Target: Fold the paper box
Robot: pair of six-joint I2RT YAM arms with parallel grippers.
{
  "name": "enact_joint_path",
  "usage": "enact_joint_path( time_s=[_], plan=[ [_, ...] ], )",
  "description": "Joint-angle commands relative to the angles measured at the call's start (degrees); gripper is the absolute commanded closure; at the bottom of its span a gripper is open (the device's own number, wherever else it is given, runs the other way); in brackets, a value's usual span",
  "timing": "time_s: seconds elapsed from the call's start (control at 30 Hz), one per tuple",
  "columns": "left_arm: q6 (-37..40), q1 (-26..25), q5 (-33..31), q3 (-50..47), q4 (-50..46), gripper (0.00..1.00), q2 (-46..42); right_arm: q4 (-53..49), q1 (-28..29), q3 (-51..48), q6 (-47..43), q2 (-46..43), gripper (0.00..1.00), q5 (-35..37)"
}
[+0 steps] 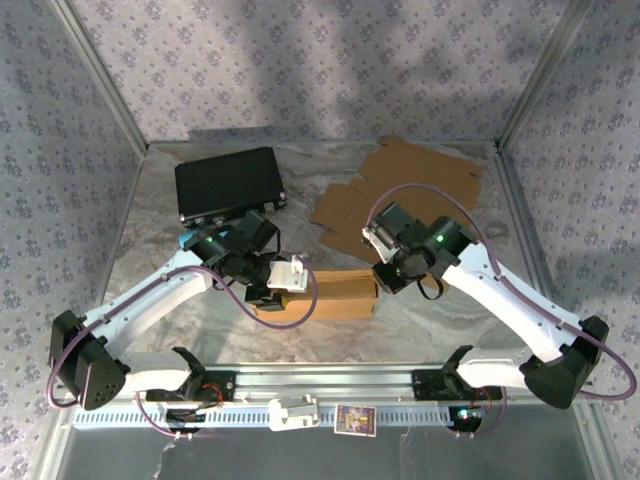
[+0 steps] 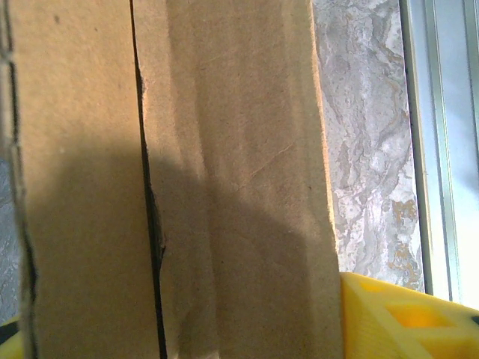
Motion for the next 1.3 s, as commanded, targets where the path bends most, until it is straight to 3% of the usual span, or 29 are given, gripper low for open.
enact_joint_path(
  time_s=[0.0, 0.23, 0.37, 0.7, 1.03, 1.27],
  plan=[
    [-0.8, -0.1, 0.1, -0.8, -1.2, 0.39, -0.7, -0.5, 0.4, 0.4, -0.2, 0.1, 0.78, 1.8],
    [-2.2, -0.1, -0.3, -0.8, -0.1, 0.38, -0.7, -0.3, 1.2, 1.3, 1.3, 1.0, 0.96, 2.0],
    [-3.0, -0.3, -0.4, -0.8, 0.5, 0.38, -0.6, -0.1, 1.8, 1.4, 4.0, 1.5, 1.00, 1.8],
    [-3.9, -0.8, -1.6, -1.2, 1.4, 0.34, -1.0, -0.4, 1.5, 2.4, 10.5, 1.8, 1.00, -0.7],
    [-4.5, -0.8, -2.1, -1.5, 2.0, 0.32, -1.8, 0.1, -4.3, 2.1, 12.1, 0.9, 1.00, -7.3],
    [-5.1, -0.9, -2.0, -1.7, 2.6, 0.32, -1.8, 0.3, -4.6, 2.5, 14.2, 1.5, 1.00, -8.3]
  ],
)
